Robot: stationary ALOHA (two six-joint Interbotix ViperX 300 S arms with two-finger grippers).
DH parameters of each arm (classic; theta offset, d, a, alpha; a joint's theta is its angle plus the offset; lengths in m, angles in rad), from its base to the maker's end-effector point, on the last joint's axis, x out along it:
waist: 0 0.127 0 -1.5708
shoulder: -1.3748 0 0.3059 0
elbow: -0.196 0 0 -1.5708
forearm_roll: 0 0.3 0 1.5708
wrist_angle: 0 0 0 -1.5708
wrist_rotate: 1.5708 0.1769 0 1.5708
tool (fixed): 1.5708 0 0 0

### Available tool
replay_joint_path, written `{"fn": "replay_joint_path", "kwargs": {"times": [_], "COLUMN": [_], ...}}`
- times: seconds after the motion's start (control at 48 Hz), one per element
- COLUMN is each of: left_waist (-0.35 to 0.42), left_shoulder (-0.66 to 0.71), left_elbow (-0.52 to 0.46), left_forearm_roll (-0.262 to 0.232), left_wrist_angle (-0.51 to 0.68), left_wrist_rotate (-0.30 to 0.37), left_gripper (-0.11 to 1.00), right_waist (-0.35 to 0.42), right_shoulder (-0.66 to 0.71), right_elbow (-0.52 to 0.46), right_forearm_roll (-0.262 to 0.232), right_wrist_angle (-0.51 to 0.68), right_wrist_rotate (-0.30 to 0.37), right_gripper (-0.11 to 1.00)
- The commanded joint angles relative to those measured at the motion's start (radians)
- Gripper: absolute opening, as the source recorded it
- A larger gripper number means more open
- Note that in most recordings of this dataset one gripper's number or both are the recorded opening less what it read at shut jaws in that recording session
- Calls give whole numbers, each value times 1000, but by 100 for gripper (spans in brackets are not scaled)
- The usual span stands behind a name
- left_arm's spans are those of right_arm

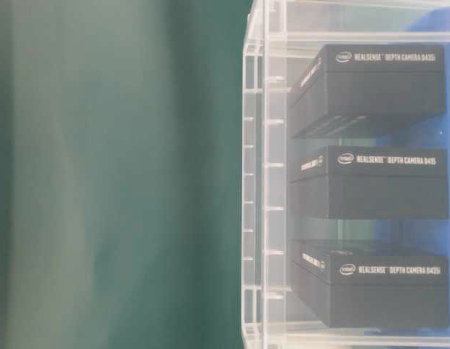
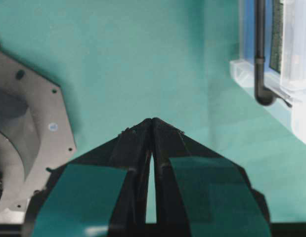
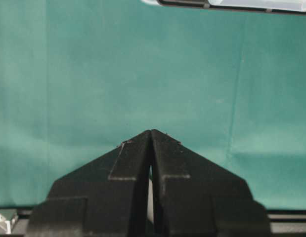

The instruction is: Take the box out of the case with the left arm.

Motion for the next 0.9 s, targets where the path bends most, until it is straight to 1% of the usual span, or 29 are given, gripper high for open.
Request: {"fn": "replay_joint_path", "kwargs": {"times": [0.0,0.459,0.876], "left_waist": [9,9,9], "left_shoulder": [3,3,2], "left_elbow": [-23,-25,-25], "left_forearm_roll": [0,-6,-15], "left_wrist_angle": [5,32,34], "left_wrist_rotate": [2,2,-2], "left_gripper": [1,1,1], "right_waist": [0,0,0], "right_shoulder": [0,0,0], "right_elbow": [-26,-26,-26], "right_forearm_roll": [-6,-11,-11], "right_wrist_angle": [-3,0,35], "right_wrist_rotate": [3,3,3], "right_gripper": [0,0,0]}}
